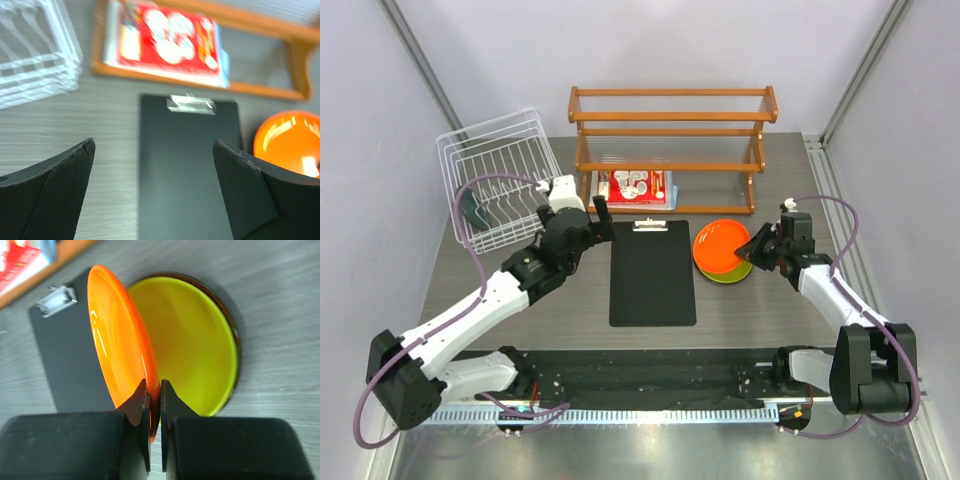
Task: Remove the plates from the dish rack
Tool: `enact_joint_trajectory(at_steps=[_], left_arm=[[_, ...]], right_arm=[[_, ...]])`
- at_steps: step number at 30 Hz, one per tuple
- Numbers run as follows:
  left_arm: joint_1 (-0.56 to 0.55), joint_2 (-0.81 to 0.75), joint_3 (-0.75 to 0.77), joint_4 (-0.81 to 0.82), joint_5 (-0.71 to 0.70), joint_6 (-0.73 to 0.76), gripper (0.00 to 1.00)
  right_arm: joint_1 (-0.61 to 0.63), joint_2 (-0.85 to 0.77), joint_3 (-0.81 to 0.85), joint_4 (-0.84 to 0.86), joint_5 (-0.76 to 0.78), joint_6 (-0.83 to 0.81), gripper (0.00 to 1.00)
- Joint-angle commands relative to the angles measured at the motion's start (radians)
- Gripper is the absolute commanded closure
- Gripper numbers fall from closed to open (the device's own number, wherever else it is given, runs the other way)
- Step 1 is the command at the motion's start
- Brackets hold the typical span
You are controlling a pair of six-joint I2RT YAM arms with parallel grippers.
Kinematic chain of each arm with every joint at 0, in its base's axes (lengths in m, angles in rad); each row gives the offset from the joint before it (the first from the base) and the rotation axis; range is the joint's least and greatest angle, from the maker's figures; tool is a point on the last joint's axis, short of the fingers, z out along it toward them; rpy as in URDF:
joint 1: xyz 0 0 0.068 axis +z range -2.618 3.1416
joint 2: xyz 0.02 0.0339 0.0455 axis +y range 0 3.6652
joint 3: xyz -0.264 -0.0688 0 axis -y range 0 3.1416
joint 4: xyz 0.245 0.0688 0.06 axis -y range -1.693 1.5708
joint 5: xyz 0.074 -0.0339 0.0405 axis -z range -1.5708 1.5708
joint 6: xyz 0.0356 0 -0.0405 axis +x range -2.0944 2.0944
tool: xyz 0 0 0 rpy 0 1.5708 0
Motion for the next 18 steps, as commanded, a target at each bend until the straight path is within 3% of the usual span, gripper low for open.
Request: enact_joint_trajectory(at_steps=[1,5,7,11,16,18], left_arm=[[0.032,-0.065,0.026,-0.068,-0.229,0.094,0.01],[0.087,-0.088,0.027,-0.088,-0.238,0.111,0.01],[0.116,-0.094,0.023,-0.092,-0.228,0.122,0.01],[0.142,-0.098,0.023,-0.097,-0.208,0.124,0.00],[0.175,-0.091,0.027,-0.102,-0.215,0.128,0.00],[0.229,-0.083,0.039,-0.106,-0.193,0.142,0.01]], right_arm=[[-0.012,0.017,0.031,-0.017,0.030,-0.041,0.99],[-0.012,0.059,0.046,-0.010,0.025,-0.050,0.98],[-0.010,0.067,0.047,-0.006,0.013,-0.053,0.91],[-0.010,0.062,0.049,-0.008,0.014,-0.056,0.54],[-0.010,0.030,0.063,-0.045,0.013,-0.085,0.25],[-0.010,0.018,0.092,-0.089,0.024,-0.114,0.22]])
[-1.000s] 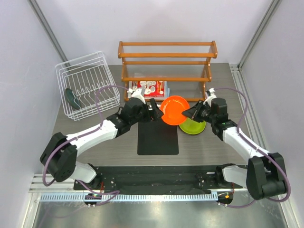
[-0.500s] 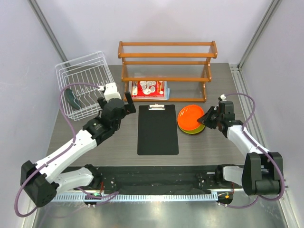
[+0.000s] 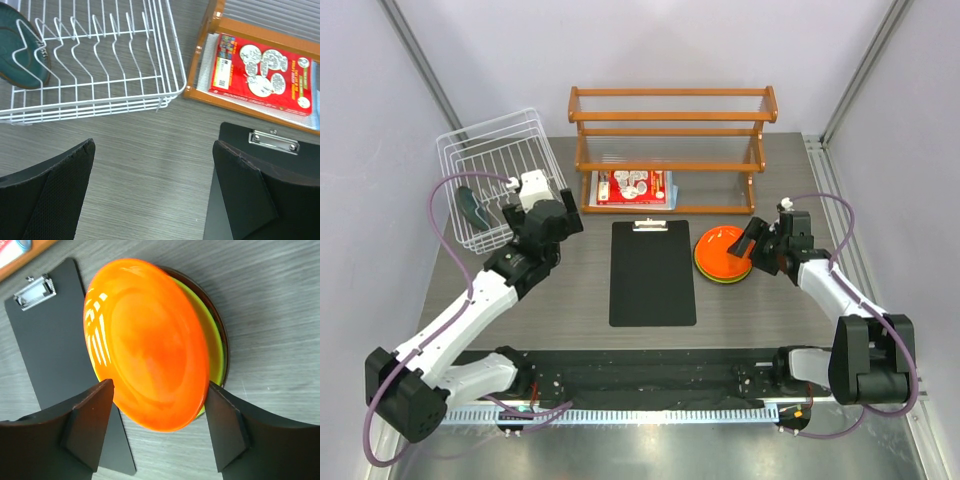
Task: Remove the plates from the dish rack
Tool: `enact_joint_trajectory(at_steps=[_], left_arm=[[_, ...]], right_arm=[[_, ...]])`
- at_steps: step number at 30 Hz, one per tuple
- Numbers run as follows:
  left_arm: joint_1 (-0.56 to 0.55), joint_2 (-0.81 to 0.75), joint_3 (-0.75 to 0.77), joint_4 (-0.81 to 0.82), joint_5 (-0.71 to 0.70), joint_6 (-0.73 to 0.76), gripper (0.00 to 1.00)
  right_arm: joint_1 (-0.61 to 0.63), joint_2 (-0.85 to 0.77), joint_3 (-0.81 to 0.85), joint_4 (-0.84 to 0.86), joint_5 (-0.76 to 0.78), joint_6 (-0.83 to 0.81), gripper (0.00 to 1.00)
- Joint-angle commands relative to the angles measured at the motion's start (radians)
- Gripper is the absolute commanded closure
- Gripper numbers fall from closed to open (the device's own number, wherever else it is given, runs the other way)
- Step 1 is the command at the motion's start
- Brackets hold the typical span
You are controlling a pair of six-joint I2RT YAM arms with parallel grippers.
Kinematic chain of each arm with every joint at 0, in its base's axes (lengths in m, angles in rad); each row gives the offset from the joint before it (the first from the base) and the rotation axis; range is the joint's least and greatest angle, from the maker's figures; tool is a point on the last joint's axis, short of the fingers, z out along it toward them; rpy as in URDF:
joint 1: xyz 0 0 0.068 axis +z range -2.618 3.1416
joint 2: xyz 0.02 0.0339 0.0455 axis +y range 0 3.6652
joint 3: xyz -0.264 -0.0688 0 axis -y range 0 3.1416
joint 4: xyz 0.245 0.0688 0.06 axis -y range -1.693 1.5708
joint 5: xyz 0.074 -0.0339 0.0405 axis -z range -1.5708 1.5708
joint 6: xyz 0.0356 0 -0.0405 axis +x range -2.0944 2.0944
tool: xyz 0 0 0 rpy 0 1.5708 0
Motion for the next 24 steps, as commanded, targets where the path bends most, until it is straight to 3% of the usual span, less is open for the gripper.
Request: enact_joint_trajectory(at_steps=[1,5,7,12,17,24], left_arm=[[0.097,-0.004,0.045,-0.001,0.002,0.028,0.01],[0.256,0.030,0.083,-0.001,0.071,0.039,0.01],[0.338,0.045,0.092,0.008,0.093,0.051,0.00],[0.488,0.125,0.140,0.040,0.160,0.039,0.01],[0.620,0.206,0.151,0.078,0.218,0.024,0.01],[0.722,0.349,0.210,0.144,0.225,0.034,0.05]], right_arm=[[0.002,-0.057,0.081,-0.066,0.023,-0.069,0.21],[0.002,-0.107,0.135,-0.157,0.099,-0.080,0.18],[0.002,-0.127,0.157,-0.194,0.128,-0.078,0.09],[0.002,-0.181,0.173,-0.214,0.222,-0.081,0.07],[0.000,-0.206,0.147,-0.151,0.153,-0.057,0.07],[0.000,-0.099,0.156,-0.129,0.113,-0.089,0.07]])
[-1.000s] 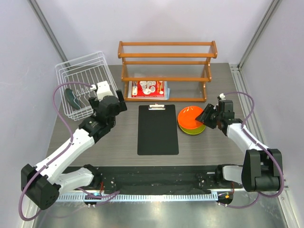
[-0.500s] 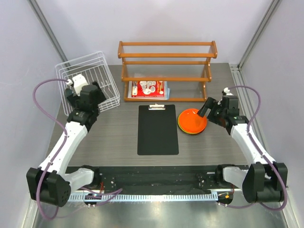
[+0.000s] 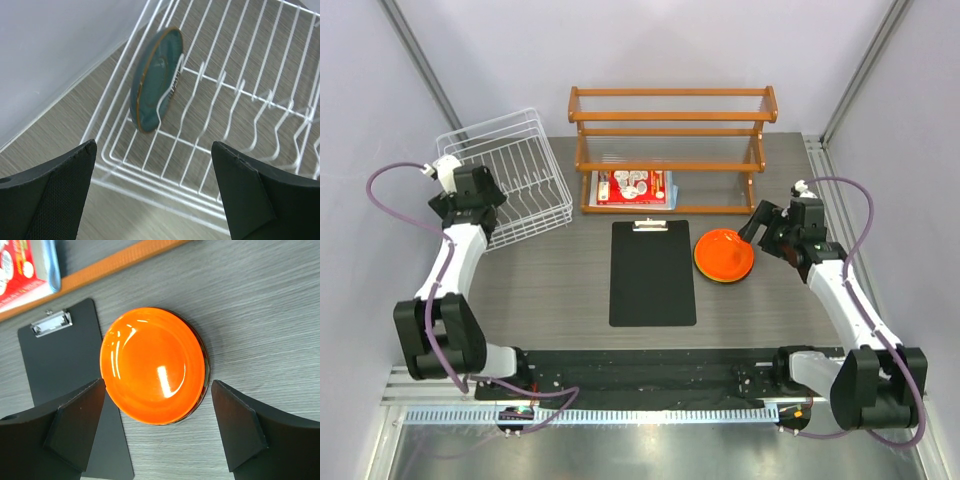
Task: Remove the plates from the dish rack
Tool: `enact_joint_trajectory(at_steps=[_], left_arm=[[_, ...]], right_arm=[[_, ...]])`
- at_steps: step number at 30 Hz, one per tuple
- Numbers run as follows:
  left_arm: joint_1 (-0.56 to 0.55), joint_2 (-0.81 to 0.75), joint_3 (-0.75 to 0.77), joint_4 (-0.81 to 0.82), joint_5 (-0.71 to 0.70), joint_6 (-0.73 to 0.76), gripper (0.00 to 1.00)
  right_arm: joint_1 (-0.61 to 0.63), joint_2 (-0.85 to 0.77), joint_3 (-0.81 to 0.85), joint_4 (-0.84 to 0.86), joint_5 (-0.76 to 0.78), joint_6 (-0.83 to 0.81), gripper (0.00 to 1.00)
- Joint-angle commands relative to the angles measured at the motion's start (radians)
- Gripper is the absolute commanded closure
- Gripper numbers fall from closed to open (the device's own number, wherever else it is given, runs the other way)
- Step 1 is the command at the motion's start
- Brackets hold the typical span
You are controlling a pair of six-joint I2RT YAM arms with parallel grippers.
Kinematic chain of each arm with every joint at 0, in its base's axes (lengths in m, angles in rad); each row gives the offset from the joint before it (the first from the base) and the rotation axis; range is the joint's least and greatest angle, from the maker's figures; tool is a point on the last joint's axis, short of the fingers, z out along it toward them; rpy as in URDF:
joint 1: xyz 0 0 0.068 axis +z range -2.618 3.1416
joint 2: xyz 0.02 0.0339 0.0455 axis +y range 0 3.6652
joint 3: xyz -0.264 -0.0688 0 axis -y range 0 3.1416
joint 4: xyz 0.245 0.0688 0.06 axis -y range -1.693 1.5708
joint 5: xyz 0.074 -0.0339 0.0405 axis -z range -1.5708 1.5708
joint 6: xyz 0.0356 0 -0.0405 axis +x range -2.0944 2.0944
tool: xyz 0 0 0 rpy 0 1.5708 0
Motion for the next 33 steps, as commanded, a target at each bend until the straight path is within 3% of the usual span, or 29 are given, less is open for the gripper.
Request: enact_joint_trajectory(at_steps=[1,17,20,33], left_arm=[[0.046,0.064,0.078,0.098,0.030,0.015,0.05],[0.150,0.296,0.144,0.210,0.185,-0.033,0.12],[0.153,0.333,0.157,0.226,0.191,-0.033,0.23],[0.168,0.367,0.137,0.243,0.145,-0.031,0.39]], right_arm=[[0.002,0.069,0.014,0.057,-0.038,-0.022,0.07],[0.000,0.235,0.026,0.150,-0.081,-0.011,0.16],[0.000,0.264,0.032,0.164,-0.091,-0.011,0.19],[0.000,0.327,0.037,0.192,-0.102,-0.011,0.20]])
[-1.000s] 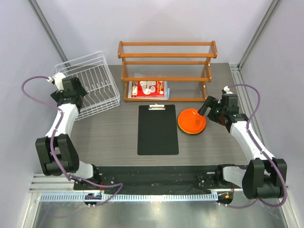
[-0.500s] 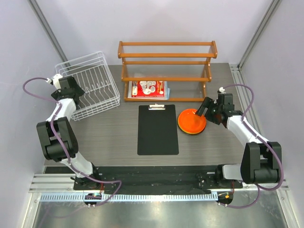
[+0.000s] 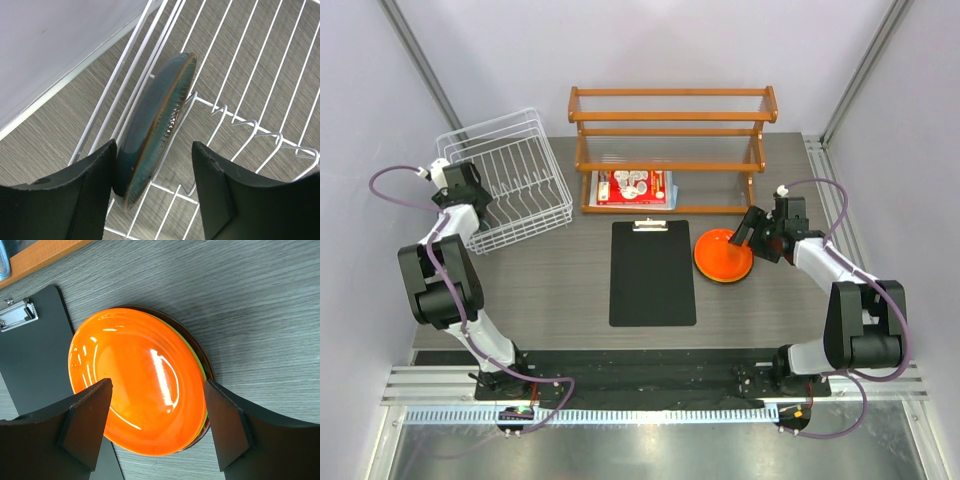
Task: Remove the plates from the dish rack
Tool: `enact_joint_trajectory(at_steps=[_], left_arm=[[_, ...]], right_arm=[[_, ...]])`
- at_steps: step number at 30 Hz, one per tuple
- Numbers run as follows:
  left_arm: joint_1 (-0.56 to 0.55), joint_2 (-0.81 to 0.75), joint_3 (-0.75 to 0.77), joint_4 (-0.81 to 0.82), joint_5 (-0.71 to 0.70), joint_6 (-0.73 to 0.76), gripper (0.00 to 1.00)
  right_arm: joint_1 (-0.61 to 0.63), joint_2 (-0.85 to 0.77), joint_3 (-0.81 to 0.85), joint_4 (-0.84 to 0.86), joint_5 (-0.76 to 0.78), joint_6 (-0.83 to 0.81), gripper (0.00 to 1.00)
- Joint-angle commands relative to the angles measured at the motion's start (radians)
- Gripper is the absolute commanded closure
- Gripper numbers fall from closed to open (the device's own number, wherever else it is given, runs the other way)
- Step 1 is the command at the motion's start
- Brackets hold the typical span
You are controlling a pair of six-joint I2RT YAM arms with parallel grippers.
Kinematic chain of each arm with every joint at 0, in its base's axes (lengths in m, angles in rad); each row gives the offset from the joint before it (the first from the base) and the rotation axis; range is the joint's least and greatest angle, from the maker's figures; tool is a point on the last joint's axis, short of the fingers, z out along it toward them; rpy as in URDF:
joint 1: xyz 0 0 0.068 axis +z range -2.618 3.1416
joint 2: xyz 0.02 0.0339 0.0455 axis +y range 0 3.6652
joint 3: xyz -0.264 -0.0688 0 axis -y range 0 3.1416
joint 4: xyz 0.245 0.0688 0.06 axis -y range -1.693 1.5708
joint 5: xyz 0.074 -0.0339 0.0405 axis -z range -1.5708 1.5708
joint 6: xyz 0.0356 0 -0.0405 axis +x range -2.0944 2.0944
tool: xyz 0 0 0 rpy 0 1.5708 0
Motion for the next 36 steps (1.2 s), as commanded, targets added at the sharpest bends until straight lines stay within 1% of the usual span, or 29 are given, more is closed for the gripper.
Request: enact_joint_trajectory(at_steps=[1,4,6,8,9,11,15,16,18,19,22,26,29,34,36], left_arm=[[0.006,-0.014,0.004,0.064,-0.019,-0.005,0.40],[0.006,-0.019,0.001,0.058,-0.024,-0.008,0.47],[0.007,-0.019,-0.002,0.062,-0.019,-0.006,0.53],[0.006,-0.014,0.001,0.056,-0.019,-0.008,0.56],[0.006,-0.013,0.003,0.055,-0.019,-0.008,0.60],[0.007,-0.014,0.001,0.053,-0.028,-0.002,0.66],[0.006,-0.017,0.000,0.049,-0.042,0.009,0.70],[0.006,-0.014,0.001,0.049,-0.045,0.012,0.73],[0.006,-0.008,0.009,0.039,-0.047,0.017,0.85],[0.006,-0.004,0.011,0.038,-0.045,0.017,0.92],[0.007,0.001,0.018,0.035,-0.044,0.023,1.00],[0.006,-0.010,0.027,0.030,-0.026,0.031,1.00],[0.006,-0.020,0.055,-0.002,0.007,0.050,1.00],[0.006,-0.096,0.089,-0.048,0.030,0.083,1.00],[0.006,-0.128,0.106,-0.086,0.019,0.092,1.00]], right_arm=[[0.000,0.003,0.035,0.044,-0.013,-0.012,0.20],[0.002,0.003,0.032,0.046,-0.020,-0.011,0.20],[0.000,-0.002,0.029,0.047,-0.018,-0.011,0.20],[0.002,-0.005,0.027,0.047,-0.020,-0.011,0.20],[0.000,-0.004,0.027,0.047,-0.021,-0.011,0.20],[0.002,-0.002,0.029,0.047,-0.023,-0.011,0.20],[0.000,-0.002,0.030,0.047,-0.026,-0.012,0.20],[0.002,-0.002,0.030,0.049,-0.026,-0.012,0.20],[0.002,-0.002,0.029,0.047,-0.026,-0.014,0.20],[0.002,-0.002,0.029,0.047,-0.024,-0.015,0.20],[0.000,-0.002,0.029,0.047,-0.026,-0.014,0.20],[0.000,-0.002,0.027,0.047,-0.026,-0.015,0.20],[0.000,-0.005,0.026,0.047,-0.030,-0.014,0.20],[0.002,-0.031,0.023,0.046,-0.032,-0.012,0.20],[0.000,-0.042,0.021,0.043,-0.027,-0.011,0.20]])
